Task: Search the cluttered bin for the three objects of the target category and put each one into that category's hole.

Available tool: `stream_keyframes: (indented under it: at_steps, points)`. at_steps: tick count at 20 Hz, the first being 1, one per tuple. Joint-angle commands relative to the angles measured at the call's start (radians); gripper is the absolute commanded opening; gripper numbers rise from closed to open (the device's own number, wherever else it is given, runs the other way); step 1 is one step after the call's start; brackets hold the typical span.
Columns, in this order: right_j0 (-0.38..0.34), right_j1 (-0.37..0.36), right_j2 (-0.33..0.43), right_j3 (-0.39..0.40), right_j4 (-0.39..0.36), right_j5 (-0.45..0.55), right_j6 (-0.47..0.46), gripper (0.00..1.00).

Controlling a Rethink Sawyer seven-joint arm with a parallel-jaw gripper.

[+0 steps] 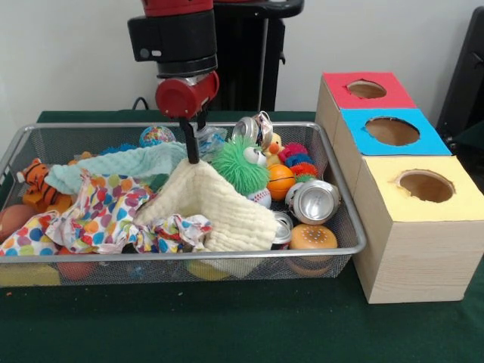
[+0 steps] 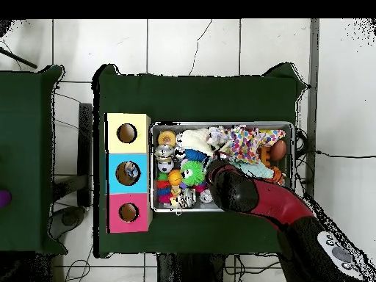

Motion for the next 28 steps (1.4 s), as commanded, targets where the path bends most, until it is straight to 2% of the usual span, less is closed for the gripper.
stream_keyframes:
  at_steps: [1,13,20,28]
  points:
    - [-0.039,-0.026,0.071,0.046,0.039,0.108,0.230,0.00]
    - [-0.027,-0.074,0.075,0.057,0.079,0.154,0.240,0.00]
    - [-0.007,-0.165,0.069,0.076,0.125,0.232,0.247,0.00]
    - [-0.005,-0.192,0.069,0.089,0.155,0.248,0.240,0.00]
